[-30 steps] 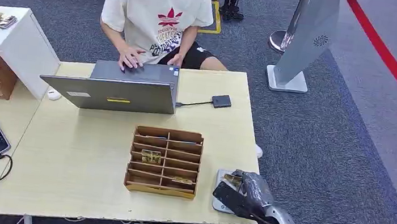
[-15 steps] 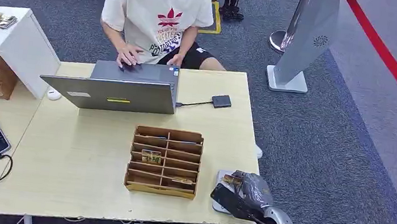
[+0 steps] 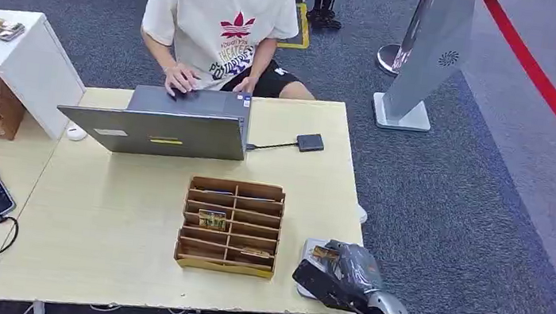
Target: Pass the card to the sensor for recognition and then transmit it.
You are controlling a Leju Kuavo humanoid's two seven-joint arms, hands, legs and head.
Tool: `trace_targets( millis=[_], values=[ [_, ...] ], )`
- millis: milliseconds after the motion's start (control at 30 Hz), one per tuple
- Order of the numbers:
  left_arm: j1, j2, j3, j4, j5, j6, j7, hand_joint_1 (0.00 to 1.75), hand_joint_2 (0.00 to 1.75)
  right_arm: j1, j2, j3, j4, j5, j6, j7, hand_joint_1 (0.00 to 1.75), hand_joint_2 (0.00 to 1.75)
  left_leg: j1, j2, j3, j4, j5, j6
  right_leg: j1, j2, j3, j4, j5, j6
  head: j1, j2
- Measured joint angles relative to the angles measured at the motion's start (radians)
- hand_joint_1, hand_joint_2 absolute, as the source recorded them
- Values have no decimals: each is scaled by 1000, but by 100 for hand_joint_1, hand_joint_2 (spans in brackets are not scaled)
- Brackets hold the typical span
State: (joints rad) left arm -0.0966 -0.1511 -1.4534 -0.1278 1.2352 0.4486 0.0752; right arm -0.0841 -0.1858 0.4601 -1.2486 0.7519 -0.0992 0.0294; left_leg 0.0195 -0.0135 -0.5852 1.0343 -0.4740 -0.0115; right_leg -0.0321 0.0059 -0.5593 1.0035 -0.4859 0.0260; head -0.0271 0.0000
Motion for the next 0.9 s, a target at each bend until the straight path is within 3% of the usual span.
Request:
trace_targets(
  millis=[900],
  values=[
    [-2, 0, -22, 0, -6, -1, 5, 0, 0, 15, 2, -4, -8, 12, -13, 11, 175, 175, 0, 0, 3, 0, 0, 0, 0, 0, 3, 0, 0, 0, 0, 0]
  ],
)
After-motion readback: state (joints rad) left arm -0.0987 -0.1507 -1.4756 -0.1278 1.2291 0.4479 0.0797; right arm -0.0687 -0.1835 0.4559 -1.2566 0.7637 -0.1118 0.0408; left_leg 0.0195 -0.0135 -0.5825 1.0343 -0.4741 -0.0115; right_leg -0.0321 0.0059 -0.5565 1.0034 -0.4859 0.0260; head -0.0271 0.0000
